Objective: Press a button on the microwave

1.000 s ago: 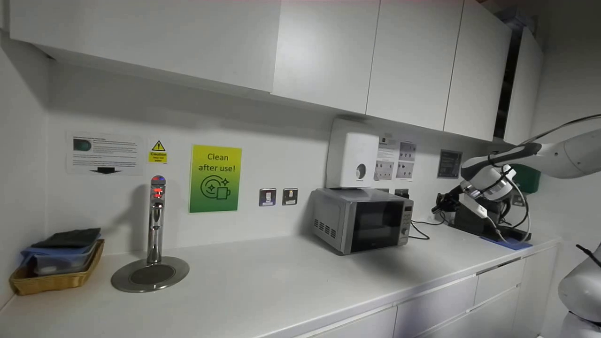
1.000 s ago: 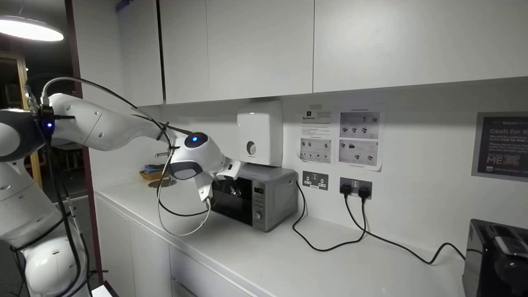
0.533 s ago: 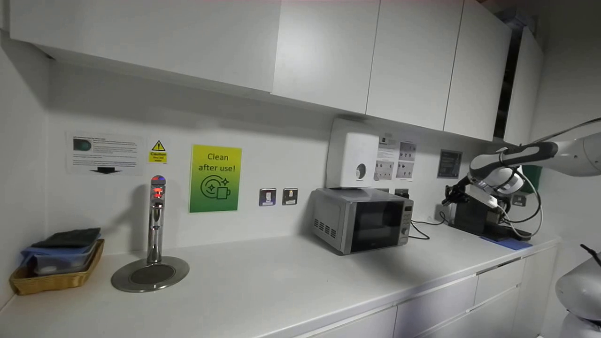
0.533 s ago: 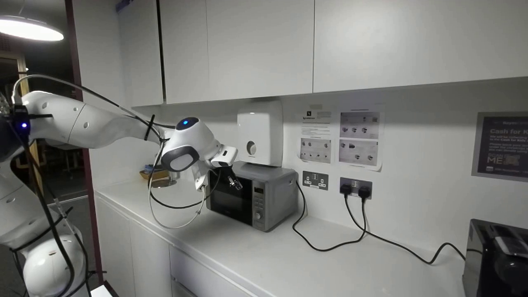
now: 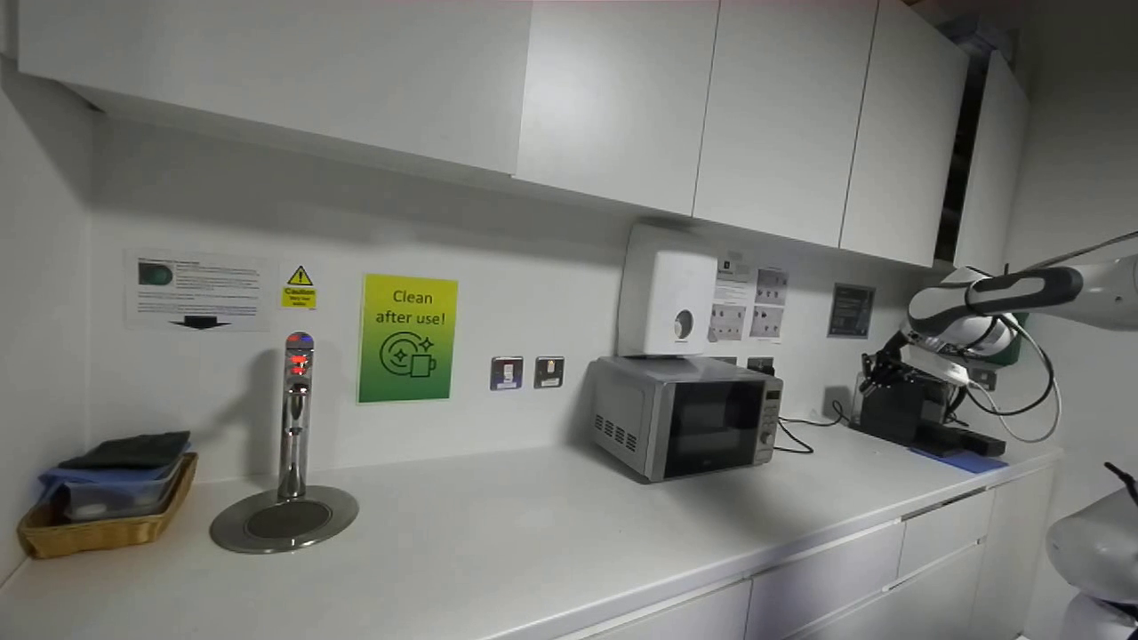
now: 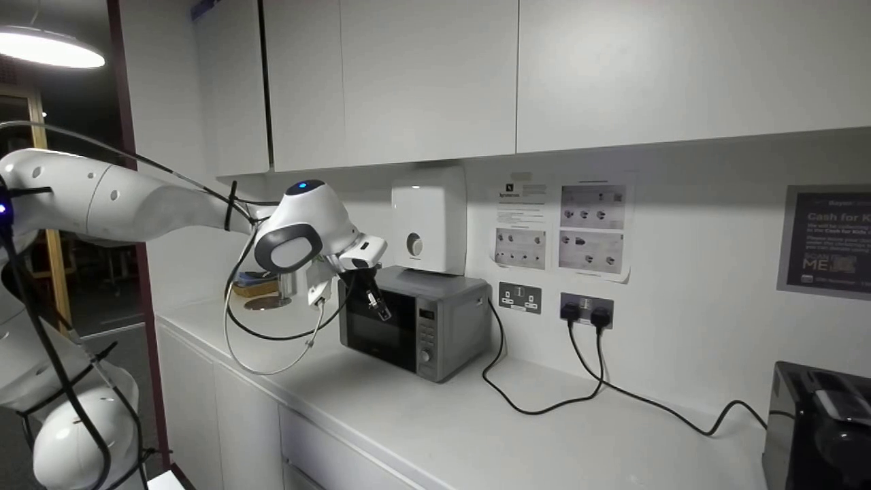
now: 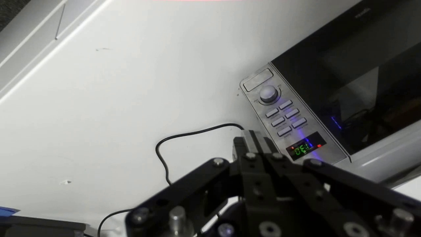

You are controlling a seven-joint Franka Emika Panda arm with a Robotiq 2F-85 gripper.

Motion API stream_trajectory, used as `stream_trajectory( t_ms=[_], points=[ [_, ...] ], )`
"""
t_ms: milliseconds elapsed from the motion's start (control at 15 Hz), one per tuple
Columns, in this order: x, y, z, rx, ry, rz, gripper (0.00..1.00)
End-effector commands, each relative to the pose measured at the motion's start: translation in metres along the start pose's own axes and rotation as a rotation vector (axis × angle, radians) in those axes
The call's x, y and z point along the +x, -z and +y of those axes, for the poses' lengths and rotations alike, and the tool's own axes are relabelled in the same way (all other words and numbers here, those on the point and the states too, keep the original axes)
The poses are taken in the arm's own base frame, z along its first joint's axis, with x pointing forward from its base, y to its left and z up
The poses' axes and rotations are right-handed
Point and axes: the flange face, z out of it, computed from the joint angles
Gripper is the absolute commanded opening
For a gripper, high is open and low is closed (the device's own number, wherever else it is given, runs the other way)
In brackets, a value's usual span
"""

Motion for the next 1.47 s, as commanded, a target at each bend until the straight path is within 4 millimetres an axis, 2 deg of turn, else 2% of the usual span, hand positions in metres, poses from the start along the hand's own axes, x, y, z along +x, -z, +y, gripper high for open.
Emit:
stream_trajectory(
  t_ms=[0, 467, 800, 1400],
  points=[
    [0.0, 0.015, 0.003, -0.041, 0.037, -0.015, 0.0],
    [0.004, 0.013, 0.001, -0.073, 0.168, -0.016, 0.0],
    [0.008, 0.013, -0.001, -0.022, 0.315, -0.043, 0.0],
    [0.027, 0.021, 0.009, 0.024, 0.468, -0.039, 0.0]
  ],
)
